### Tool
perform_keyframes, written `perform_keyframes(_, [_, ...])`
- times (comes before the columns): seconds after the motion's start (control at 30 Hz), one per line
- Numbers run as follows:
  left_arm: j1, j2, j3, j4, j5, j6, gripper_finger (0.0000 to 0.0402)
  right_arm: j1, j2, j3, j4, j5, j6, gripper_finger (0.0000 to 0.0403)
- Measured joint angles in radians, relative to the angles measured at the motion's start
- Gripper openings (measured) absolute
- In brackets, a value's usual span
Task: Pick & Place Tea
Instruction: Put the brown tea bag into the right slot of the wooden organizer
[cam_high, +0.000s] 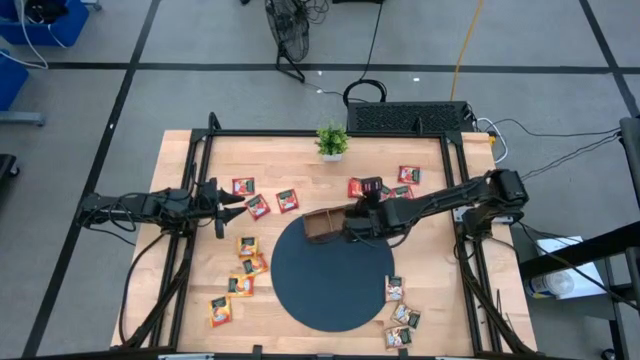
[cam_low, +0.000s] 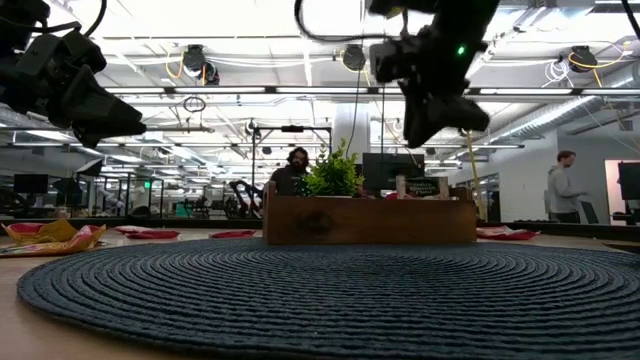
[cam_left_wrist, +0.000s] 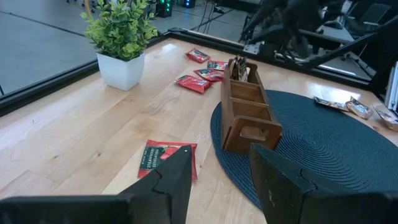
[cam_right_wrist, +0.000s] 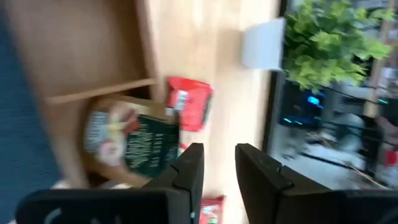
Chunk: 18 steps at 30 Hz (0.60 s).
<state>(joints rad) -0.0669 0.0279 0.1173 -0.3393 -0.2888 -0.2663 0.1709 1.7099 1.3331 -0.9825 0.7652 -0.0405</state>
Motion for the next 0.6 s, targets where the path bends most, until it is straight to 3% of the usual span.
perform_keyframes(0.2, [0.000,0.000,0.000,0.000,0.000,0.000,0.0161,0.001,-0.071,-0.007,0.021,-0.318,0.013,0.0017])
perform_keyframes(0.5, [0.000,0.000,0.000,0.000,0.000,0.000,0.0161,-0.058,-0.069,-0.152,0.210,-0.500,-0.095,0.0001])
perform_keyframes(0.6, [0.000,0.000,0.000,0.000,0.000,0.000,0.0161,-0.080,-0.071,-0.184,0.238,-0.509,-0.106,0.0000])
